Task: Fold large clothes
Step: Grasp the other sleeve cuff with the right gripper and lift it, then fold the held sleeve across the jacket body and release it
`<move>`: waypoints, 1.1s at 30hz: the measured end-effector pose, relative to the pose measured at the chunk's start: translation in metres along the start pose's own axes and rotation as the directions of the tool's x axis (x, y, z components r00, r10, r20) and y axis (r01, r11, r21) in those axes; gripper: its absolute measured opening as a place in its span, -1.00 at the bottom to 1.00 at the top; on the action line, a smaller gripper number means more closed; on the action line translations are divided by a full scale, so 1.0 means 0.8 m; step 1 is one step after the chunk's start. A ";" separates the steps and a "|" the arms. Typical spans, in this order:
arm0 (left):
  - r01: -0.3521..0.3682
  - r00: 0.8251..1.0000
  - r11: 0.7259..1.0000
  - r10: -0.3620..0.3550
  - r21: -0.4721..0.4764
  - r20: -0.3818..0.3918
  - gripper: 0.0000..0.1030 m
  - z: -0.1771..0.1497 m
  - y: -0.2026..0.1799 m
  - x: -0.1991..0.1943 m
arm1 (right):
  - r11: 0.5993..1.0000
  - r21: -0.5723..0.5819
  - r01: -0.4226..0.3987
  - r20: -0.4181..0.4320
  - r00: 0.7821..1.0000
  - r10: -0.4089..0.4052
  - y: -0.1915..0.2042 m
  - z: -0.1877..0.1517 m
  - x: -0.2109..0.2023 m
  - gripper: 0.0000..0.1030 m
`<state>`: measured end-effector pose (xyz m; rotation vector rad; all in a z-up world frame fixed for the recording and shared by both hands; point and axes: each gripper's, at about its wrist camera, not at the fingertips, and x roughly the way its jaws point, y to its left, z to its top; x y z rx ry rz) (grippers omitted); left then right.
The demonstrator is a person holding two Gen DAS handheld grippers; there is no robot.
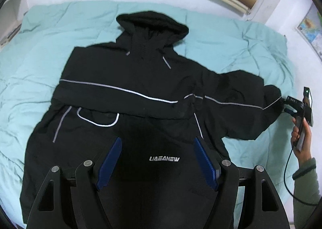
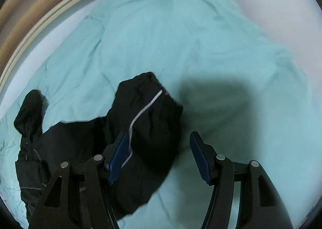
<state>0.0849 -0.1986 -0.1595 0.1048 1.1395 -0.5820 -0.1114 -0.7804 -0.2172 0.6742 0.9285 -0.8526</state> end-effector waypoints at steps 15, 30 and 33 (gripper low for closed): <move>-0.001 0.996 0.983 0.017 0.184 -0.087 0.46 0.051 -0.089 0.124 | 0.988 -0.145 0.059 0.200 0.979 -0.029 0.038 -0.025 -0.057 -0.70; 0.109 0.958 0.974 -0.050 0.197 -0.281 0.46 0.007 -0.102 0.250 | 0.980 0.080 0.181 0.019 0.983 -0.183 -0.056 -0.046 -0.032 -0.71; 0.138 0.972 0.967 -0.090 0.216 -0.217 0.46 0.018 -0.093 0.212 | 0.991 0.042 0.127 0.061 0.990 -0.130 -0.024 -0.043 -0.061 -0.71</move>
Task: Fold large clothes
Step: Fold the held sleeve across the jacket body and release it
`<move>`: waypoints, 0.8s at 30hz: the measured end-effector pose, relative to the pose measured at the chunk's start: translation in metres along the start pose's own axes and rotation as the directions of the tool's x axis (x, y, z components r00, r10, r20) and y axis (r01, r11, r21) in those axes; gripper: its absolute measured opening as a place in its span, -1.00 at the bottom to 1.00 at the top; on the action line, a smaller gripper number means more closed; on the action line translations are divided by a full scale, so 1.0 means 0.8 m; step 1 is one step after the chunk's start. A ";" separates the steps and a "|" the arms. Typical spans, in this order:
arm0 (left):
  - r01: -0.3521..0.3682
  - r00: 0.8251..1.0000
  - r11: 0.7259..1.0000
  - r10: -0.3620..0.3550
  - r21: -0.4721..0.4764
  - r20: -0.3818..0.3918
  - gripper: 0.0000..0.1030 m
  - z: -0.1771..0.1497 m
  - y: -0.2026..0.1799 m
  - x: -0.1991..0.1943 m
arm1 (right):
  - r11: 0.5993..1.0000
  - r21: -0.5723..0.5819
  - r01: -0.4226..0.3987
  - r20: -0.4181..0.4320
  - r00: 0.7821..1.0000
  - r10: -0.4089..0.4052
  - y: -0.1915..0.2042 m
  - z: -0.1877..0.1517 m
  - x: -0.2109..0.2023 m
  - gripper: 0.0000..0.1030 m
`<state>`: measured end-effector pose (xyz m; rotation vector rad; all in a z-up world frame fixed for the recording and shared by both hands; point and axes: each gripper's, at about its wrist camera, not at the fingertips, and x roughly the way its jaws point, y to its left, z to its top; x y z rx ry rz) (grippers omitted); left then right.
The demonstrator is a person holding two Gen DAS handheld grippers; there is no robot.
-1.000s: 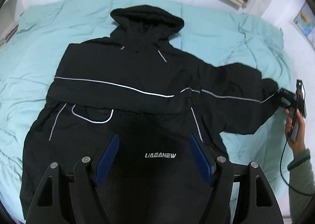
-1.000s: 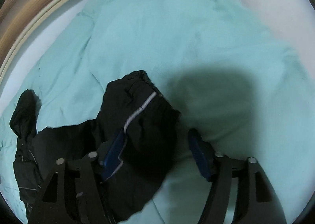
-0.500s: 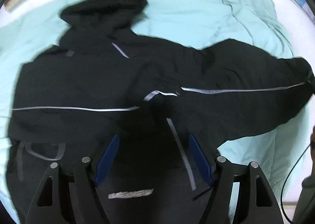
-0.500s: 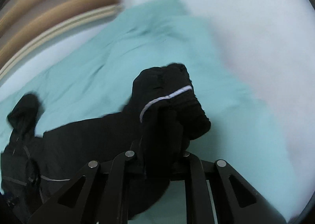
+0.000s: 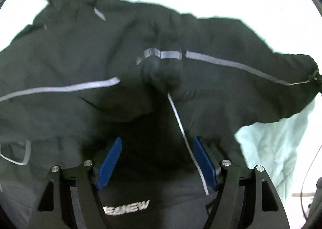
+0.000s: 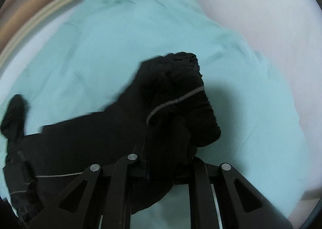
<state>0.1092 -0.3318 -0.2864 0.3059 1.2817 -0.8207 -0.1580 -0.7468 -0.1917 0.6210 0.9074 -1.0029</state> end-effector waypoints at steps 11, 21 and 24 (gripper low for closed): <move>-0.026 0.977 0.993 0.050 -0.118 0.206 0.46 -0.031 0.169 -0.144 | 0.915 -0.317 -0.250 -0.002 0.965 0.263 0.286 -0.089 -0.113 -0.71; -0.096 0.945 0.962 0.170 -0.257 0.281 0.45 -0.056 0.313 -0.211 | 0.729 -0.590 -0.346 -0.118 0.931 0.346 0.578 -0.222 -0.141 -0.71; -0.091 0.944 0.949 0.179 -0.301 0.279 0.45 -0.063 0.347 -0.213 | 0.654 -0.648 -0.391 -0.187 0.914 0.361 0.652 -0.263 -0.131 -0.71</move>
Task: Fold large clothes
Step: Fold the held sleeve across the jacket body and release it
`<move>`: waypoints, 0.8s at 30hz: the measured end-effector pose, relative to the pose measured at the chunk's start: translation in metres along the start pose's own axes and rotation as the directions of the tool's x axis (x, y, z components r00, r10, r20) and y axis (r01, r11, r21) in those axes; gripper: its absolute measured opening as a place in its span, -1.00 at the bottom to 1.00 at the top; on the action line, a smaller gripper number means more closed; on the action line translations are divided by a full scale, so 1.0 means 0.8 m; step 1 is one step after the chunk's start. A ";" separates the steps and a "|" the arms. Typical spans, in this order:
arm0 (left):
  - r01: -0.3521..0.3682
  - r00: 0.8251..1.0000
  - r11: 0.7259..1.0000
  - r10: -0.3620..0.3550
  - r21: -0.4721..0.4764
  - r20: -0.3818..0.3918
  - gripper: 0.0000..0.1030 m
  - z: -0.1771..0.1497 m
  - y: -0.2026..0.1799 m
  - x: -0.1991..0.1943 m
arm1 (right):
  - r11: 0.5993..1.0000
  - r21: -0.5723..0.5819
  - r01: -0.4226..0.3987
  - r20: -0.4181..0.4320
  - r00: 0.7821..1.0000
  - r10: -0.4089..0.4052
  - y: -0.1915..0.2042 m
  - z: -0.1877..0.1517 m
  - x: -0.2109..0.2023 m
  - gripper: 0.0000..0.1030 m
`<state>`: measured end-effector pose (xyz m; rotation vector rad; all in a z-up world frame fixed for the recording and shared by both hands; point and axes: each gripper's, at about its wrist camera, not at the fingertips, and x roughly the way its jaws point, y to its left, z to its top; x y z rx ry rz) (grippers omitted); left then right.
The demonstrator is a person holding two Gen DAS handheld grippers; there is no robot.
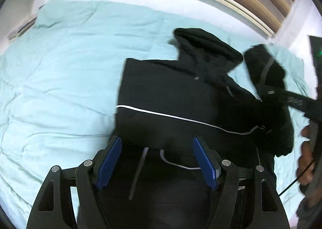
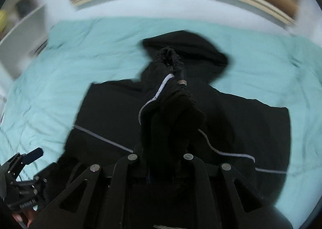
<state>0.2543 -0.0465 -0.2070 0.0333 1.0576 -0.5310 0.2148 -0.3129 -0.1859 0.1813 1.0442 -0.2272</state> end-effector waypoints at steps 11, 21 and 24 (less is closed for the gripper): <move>-0.082 0.996 0.992 0.078 -0.099 -0.041 0.45 -0.005 0.078 0.032 | 0.986 -0.152 -0.062 -0.240 0.970 0.024 0.148 -0.015 0.212 -0.19; -0.032 0.999 0.994 0.028 -0.109 -0.041 0.45 0.015 0.081 0.053 | 0.956 -0.073 -0.283 -0.174 0.948 0.268 0.080 -0.008 0.111 0.32; 0.041 0.998 0.994 -0.045 -0.098 -0.034 0.45 0.029 0.065 0.063 | 0.981 -0.013 -0.194 -0.099 0.976 0.191 0.009 -0.018 0.070 0.32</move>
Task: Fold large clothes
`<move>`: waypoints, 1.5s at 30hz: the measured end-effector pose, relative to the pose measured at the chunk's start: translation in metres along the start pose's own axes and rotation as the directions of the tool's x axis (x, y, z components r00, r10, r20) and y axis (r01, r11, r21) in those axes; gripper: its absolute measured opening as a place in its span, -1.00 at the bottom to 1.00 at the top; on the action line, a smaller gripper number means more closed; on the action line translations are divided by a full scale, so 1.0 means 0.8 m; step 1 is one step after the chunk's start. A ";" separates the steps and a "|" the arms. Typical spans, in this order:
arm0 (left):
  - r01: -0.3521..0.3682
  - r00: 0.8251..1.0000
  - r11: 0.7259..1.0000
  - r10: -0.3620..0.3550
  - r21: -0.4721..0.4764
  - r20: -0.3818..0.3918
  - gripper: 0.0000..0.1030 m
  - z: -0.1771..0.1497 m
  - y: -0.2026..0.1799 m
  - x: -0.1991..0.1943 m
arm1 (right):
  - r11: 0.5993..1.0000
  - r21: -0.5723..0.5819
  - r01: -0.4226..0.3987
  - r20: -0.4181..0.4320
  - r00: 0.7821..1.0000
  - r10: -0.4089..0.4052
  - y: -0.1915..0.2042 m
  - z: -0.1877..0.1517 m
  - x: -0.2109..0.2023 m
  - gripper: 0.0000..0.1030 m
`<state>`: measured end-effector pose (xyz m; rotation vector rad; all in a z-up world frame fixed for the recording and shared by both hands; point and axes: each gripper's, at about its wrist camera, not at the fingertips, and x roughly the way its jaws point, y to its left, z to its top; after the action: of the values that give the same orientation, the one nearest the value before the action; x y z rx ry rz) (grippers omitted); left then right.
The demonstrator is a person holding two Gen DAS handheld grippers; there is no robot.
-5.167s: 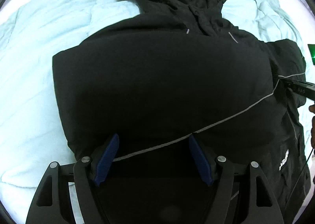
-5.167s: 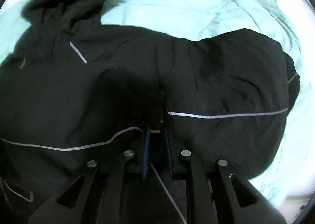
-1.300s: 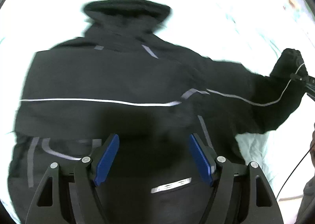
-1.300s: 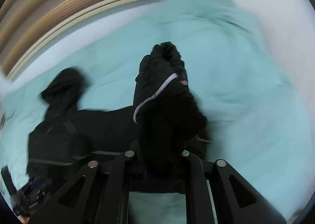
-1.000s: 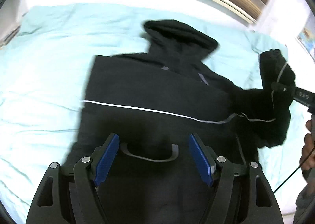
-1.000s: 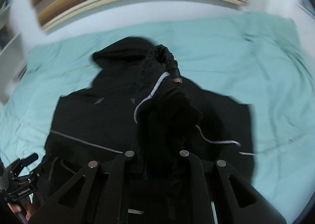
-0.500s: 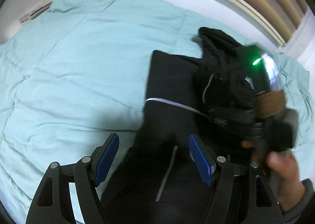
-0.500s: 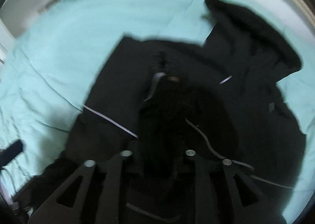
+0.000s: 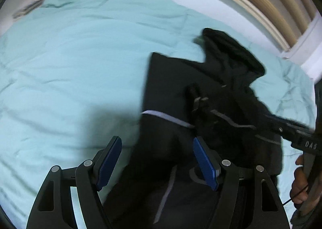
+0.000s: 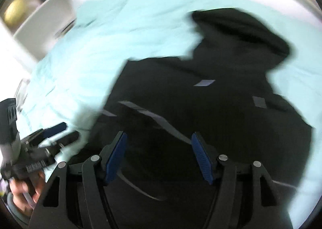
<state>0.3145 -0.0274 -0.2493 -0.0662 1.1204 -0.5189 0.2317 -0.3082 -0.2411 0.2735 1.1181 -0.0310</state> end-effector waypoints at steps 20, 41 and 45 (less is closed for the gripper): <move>0.324 0.946 0.946 -0.324 0.027 -0.028 -0.68 0.079 -0.057 0.056 | 0.948 0.196 0.250 -0.054 0.968 -0.244 -0.150 -0.063 -0.032 0.09; 0.135 0.989 0.984 -0.142 0.118 0.046 -0.11 0.068 -0.045 0.005 | 0.933 0.235 0.274 -0.085 0.962 -0.261 -0.187 -0.079 -0.033 0.09; 0.257 0.966 0.952 -0.254 0.169 -0.042 -0.11 0.056 -0.092 0.032 | 0.934 0.184 0.308 -0.079 0.951 -0.298 -0.174 -0.088 -0.040 0.09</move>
<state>0.3348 -0.1124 -0.2283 -0.0548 1.0878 -0.8488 0.1332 -0.4296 -0.2696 0.2745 1.2010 -0.4122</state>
